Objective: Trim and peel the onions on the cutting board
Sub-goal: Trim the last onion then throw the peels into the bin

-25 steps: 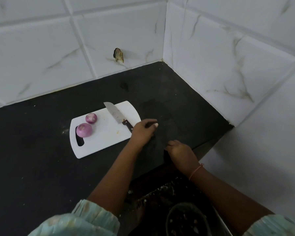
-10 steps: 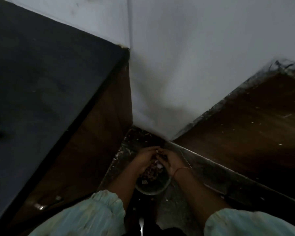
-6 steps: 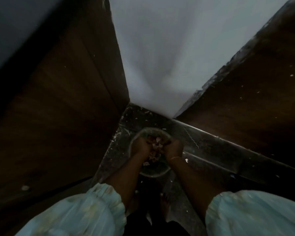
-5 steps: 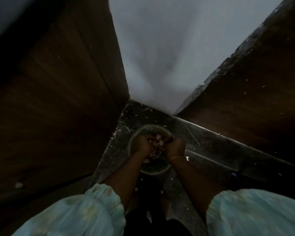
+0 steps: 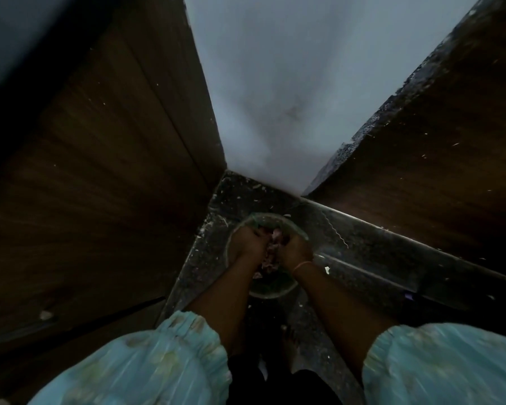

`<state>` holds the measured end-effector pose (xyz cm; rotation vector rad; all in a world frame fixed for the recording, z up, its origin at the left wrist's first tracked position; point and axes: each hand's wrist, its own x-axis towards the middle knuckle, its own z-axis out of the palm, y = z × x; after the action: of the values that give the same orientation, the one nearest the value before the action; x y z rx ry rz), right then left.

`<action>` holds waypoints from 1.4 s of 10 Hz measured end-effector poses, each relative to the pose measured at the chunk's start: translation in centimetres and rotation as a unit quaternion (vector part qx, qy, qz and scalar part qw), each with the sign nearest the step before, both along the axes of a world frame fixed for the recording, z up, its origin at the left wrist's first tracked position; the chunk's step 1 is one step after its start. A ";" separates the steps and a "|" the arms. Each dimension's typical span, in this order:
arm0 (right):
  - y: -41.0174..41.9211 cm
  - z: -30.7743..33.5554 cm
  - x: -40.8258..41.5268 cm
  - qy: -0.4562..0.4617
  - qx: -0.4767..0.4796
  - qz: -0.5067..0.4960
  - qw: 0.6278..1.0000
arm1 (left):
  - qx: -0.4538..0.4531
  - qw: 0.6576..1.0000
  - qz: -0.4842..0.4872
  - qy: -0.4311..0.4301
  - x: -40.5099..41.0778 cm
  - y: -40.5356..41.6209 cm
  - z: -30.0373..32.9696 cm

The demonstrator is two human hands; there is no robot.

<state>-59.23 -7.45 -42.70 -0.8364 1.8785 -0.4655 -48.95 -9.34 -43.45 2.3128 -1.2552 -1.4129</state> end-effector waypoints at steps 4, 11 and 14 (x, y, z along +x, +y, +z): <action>-1.4 15.2 1.9 -0.091 -0.082 -0.264 0.957 | 0.085 0.967 0.019 0.238 -3.4 -0.8 18.5; -4.6 41.6 33.0 -0.108 -0.361 0.442 0.814 | -0.418 0.786 0.421 -0.172 35.0 7.0 42.3; -6.8 39.6 42.3 0.189 -0.379 0.584 0.693 | -0.336 0.795 0.464 -0.201 44.3 11.7 38.4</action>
<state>-16.95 -14.21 -3.14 -2.5892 1.0074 -0.2050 -4.69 2.34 -5.08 2.1630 -0.3667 -0.1053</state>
